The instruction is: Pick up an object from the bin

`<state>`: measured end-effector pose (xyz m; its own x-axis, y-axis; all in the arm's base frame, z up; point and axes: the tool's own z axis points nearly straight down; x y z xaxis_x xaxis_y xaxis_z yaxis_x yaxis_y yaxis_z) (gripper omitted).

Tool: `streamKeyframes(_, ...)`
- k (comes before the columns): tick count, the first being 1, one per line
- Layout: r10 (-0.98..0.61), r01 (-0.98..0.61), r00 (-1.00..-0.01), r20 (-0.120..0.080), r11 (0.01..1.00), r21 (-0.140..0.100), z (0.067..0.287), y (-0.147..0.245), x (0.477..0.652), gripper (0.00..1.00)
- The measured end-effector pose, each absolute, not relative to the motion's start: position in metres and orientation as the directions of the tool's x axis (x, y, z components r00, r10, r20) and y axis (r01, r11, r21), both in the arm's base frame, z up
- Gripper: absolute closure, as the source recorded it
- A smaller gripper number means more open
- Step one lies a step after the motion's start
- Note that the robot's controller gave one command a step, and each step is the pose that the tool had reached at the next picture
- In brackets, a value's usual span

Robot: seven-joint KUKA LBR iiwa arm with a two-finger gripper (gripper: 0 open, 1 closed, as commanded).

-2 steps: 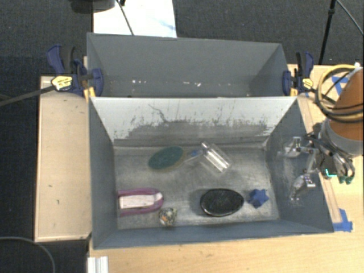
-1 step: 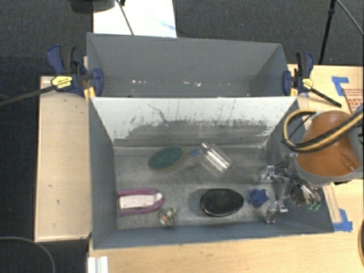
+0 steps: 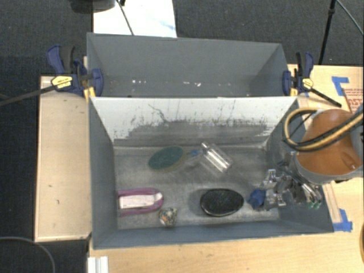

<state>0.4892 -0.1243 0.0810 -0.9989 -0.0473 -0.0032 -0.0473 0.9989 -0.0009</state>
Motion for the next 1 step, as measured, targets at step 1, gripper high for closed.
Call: streamKeyframes(1,-0.074,-0.074,-0.997,-0.011,0.997,-0.004,0.2020,-0.1212,0.5124,1.00)
